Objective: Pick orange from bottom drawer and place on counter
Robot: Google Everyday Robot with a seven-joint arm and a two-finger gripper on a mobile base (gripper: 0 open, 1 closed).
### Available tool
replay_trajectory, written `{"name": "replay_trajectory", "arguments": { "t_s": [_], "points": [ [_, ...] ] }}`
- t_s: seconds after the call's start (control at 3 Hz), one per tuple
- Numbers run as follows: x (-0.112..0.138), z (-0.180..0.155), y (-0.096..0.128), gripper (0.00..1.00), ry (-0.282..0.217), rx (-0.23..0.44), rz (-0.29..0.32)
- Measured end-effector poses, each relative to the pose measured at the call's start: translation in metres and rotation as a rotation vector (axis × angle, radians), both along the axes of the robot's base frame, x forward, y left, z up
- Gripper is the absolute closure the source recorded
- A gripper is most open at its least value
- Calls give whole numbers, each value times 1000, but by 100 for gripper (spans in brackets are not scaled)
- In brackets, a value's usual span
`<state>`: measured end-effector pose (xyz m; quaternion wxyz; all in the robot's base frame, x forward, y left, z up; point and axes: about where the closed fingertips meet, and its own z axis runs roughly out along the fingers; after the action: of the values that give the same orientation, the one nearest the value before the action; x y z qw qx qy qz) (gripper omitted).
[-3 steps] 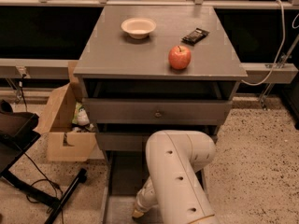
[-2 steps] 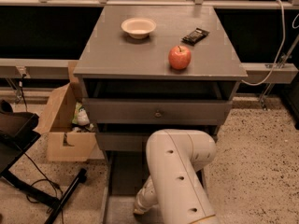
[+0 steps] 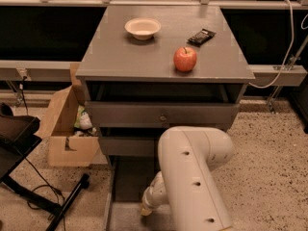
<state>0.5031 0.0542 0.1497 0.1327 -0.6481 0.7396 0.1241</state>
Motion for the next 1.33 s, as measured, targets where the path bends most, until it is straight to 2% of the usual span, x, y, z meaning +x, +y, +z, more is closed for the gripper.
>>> {"name": "replay_trajectory", "arguments": {
  "t_s": [0.33, 0.67, 1.0, 1.33],
  "points": [
    [22, 69, -17, 100, -93, 63, 21],
    [23, 136, -32, 100, -137, 121, 24],
    [8, 192, -61, 100, -131, 134, 68],
    [35, 278, -105, 100, -171, 201, 52]
  ]
}}
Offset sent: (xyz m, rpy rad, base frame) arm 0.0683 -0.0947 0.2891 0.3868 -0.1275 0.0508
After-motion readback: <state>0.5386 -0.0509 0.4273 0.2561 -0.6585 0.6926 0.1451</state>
